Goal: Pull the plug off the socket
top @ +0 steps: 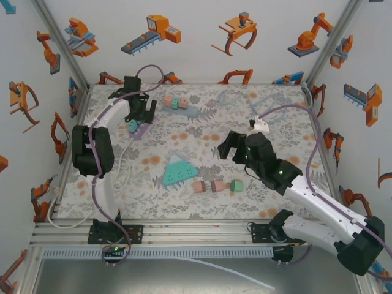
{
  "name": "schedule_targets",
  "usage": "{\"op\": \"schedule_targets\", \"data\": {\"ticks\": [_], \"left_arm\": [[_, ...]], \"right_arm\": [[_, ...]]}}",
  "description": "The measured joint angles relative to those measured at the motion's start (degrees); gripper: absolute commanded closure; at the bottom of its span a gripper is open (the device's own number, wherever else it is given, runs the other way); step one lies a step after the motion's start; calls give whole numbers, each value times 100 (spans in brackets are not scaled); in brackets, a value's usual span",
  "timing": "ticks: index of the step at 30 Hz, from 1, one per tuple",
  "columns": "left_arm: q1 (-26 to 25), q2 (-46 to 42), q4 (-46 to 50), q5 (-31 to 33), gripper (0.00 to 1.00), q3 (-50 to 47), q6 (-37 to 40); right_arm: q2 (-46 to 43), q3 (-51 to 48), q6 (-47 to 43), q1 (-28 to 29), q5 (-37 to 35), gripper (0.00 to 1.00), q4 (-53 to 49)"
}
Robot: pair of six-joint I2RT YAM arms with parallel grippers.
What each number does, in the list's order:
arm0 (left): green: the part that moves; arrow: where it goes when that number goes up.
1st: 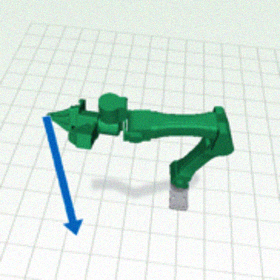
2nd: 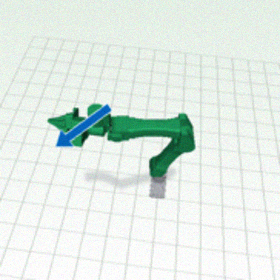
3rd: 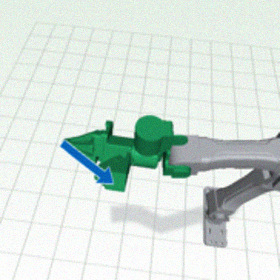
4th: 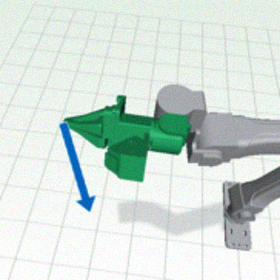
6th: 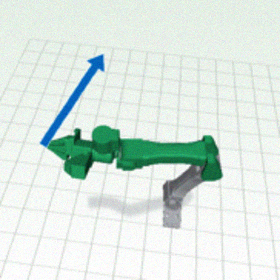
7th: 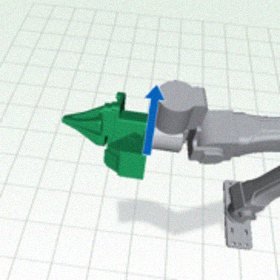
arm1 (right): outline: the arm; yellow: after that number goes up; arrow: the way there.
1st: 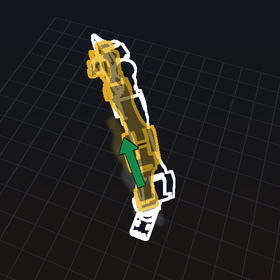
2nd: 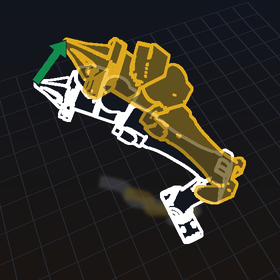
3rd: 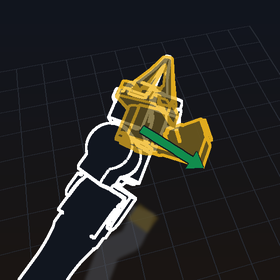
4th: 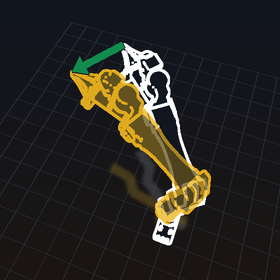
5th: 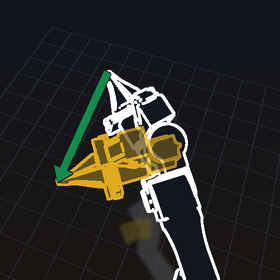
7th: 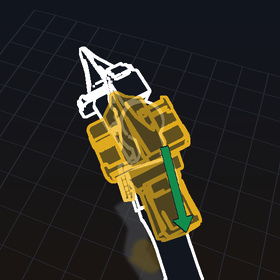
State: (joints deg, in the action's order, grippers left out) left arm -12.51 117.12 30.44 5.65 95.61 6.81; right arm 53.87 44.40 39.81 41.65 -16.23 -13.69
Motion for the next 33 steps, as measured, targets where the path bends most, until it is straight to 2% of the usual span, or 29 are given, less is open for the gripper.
{"op": "schedule_targets", "data": {"ticks": [3,7,15,19,23,28,33], "left_arm": [[55,295,127,-227,0,358,197],[59,647,162,-391,8,651,339],[57,994,264,-560,49,697,544],[59,994,326,-654,64,713,601],[52,955,374,-817,67,704,664],[-83,472,306,-1362,68,251,997],[-717,-337,234,-1880,68,-330,1880]], "right_arm": [[0,2,-70,0,-20,9,-17],[2,2,-111,-9,-42,10,-46],[11,13,-131,-17,-39,10,-105],[11,13,-131,-17,-39,10,-105],[11,22,-131,-17,-39,10,-107],[11,26,-129,-17,-37,10,-107],[11,26,-127,-17,-35,10,-107]]}}
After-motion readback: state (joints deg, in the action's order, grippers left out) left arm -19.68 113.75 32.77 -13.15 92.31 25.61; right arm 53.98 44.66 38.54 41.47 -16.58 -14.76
